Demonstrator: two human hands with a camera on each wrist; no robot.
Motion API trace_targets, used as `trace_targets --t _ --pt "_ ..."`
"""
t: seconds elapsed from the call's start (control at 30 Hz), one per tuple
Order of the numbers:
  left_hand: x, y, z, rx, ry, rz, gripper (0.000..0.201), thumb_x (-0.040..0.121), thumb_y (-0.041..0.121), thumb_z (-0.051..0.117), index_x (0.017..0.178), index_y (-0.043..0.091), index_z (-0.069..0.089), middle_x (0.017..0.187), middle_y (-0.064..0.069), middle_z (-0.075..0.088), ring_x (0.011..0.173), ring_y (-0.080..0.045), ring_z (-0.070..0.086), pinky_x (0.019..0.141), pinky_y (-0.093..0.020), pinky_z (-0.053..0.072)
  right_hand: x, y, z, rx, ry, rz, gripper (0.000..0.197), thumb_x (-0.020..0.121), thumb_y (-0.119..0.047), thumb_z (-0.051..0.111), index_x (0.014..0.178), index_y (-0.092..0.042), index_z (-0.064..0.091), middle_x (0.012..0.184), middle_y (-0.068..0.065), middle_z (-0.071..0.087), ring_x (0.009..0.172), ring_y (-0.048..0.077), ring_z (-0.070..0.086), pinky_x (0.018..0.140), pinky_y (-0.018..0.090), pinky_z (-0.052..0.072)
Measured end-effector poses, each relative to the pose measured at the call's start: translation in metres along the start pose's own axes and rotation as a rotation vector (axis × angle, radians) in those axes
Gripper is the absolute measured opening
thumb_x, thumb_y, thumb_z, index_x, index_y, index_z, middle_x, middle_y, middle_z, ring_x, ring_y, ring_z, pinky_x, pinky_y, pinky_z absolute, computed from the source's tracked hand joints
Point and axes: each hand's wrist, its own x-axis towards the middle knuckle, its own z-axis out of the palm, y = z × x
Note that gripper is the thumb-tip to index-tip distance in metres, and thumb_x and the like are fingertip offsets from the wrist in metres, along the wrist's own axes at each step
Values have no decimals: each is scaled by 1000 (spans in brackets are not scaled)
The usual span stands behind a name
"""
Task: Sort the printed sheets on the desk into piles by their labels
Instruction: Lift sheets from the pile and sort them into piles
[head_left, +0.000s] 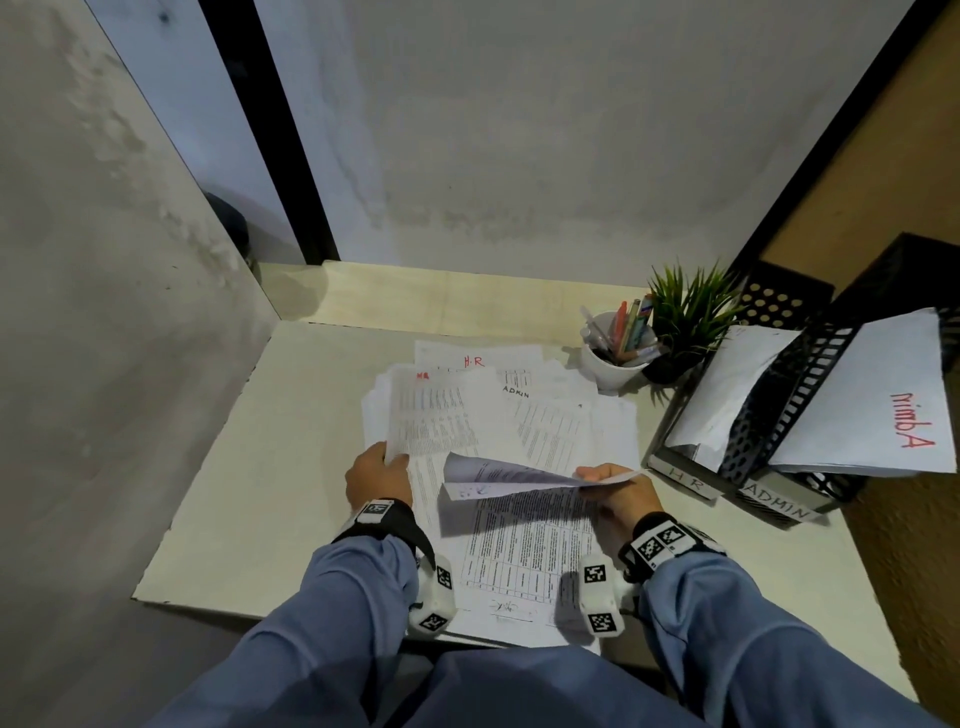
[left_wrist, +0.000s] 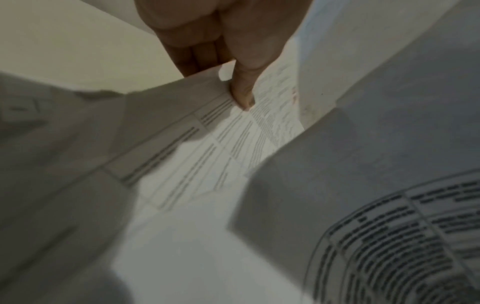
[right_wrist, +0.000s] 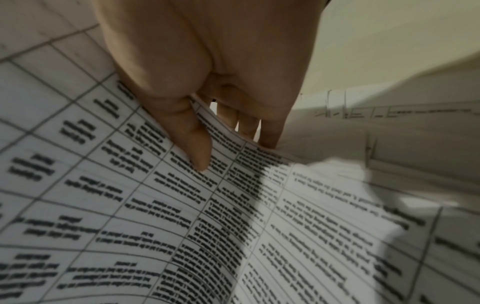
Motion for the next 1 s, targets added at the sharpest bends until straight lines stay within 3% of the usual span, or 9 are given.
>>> trace_targets --t 0.13,0.2,0.33,0.47,0.6,0.7,0.77,0.83,1.0 --pt "-13 4 -3 -64 -23 175 30 95 8 46 117 11 67 112 -8 68 101 -27 62 82 -22 43 2 2 1 -7 37 -5 55 72 29 38 37 -7 59 55 14 61 60 28 54 56 26 45" --pt "-21 9 -1 -192 -43 242 32 94 1 43 111 7 69 126 -2 61 118 -20 55 98 -20 37 5 3 1 -75 48 -37 52 76 30 32 48 -3 60 43 3 57 53 22 55 48 19 44" --pt "-23 16 10 -453 -109 107 43 86 -4 40 66 21 68 91 7 71 99 -24 64 91 -30 48 4 -8 2 -230 82 -39 24 83 25 40 94 21 61 50 4 60 47 11 57 42 10 43" --pt "-24 17 20 -470 -236 49 38 75 1 38 50 17 62 73 -2 72 81 -31 63 78 -33 48 -3 -22 3 -294 73 14 16 80 18 53 85 8 65 76 9 59 63 20 57 49 18 45" --pt "-35 32 21 -531 -322 -51 49 75 -5 40 35 23 41 45 14 41 60 -20 32 57 -26 24 -8 -33 4 -272 124 21 29 73 25 51 67 -2 58 72 6 58 63 18 49 47 21 41" --pt "-43 48 23 -670 -360 -82 21 92 24 49 89 36 67 93 15 61 91 -18 52 85 -32 43 -11 -40 9 -235 161 -14 22 71 21 59 88 6 62 85 13 63 77 26 58 54 25 45" --pt "-48 58 23 -672 -409 -57 53 90 53 47 136 26 47 127 19 42 122 -7 40 110 -30 26 -12 -49 14 -132 186 -79 36 72 19 61 101 -1 56 85 15 64 74 26 60 58 27 46" --pt "-53 71 21 -638 -456 34 69 79 61 60 135 22 47 134 15 43 124 -8 41 107 -30 32 -12 -63 20 -71 136 -145 39 74 18 59 107 -4 58 93 15 68 80 30 66 66 32 53" --pt "-66 109 8 -422 -182 439 6 90 15 58 93 20 55 81 8 62 69 7 57 66 -18 49 -39 -106 43 -130 -1 -420 28 81 7 58 92 -16 70 95 4 72 92 24 67 82 37 56"
